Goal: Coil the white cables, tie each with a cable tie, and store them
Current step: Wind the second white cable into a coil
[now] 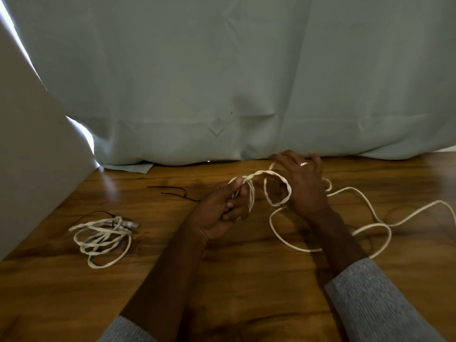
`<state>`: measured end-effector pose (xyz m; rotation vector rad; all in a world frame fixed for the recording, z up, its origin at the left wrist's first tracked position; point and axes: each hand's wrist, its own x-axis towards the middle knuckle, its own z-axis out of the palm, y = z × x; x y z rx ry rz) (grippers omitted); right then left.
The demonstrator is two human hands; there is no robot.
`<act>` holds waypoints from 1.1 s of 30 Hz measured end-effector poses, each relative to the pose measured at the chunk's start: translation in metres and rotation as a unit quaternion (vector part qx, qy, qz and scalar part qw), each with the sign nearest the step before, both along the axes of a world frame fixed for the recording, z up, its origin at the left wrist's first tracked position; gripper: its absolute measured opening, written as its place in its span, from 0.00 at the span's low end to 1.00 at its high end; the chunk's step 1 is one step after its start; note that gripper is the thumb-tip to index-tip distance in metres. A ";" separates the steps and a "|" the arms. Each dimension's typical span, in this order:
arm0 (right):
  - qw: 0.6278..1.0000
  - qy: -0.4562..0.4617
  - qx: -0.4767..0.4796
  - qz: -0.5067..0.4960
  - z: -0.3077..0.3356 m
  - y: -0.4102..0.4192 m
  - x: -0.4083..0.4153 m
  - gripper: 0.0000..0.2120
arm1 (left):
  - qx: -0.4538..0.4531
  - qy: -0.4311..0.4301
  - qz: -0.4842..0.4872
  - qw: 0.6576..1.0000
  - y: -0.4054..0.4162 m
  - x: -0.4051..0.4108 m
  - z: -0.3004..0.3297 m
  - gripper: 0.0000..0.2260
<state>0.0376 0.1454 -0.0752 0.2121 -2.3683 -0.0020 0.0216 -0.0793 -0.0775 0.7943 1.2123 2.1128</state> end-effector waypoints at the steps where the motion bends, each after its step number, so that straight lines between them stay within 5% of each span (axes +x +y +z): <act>1: 0.999 -0.008 0.027 0.033 -0.003 -0.004 -0.001 0.22 | 0.008 -0.005 0.008 1.000 0.001 -0.001 0.001 0.14; 6: 0.983 -0.040 0.021 0.176 -0.010 -0.028 -0.002 0.32 | 0.030 -0.036 0.071 0.996 0.005 -0.009 -0.004 0.14; 10: 0.946 -0.127 -0.201 0.218 -0.010 -0.031 0.005 0.23 | 0.042 -0.063 0.107 0.991 0.002 -0.013 -0.001 0.15; 14: 0.840 -0.036 -0.482 0.246 -0.004 -0.037 0.008 0.13 | 0.068 -0.122 0.032 0.990 -0.003 -0.015 0.002 0.22; 17: 0.798 -0.001 -0.548 0.250 0.001 -0.040 0.008 0.08 | 0.030 -0.140 -0.017 0.990 -0.003 -0.011 0.000 0.25; 19: 0.803 0.014 -0.548 0.233 0.006 -0.039 0.010 0.09 | -0.008 -0.135 -0.038 0.990 -0.001 -0.008 0.000 0.27; 23: 0.877 0.021 -0.442 0.187 0.004 -0.027 0.008 0.11 | -0.059 -0.120 -0.042 0.990 0.003 -0.004 0.001 0.33; 28: 0.879 -0.017 -0.460 0.121 -0.006 -0.016 -0.002 0.11 | -0.106 -0.102 -0.041 0.988 0.005 -0.001 0.002 0.37; 33: 0.917 0.053 -0.371 0.139 0.007 -0.027 0.009 0.09 | -0.174 -0.095 -0.036 0.980 0.009 0.000 -0.002 0.44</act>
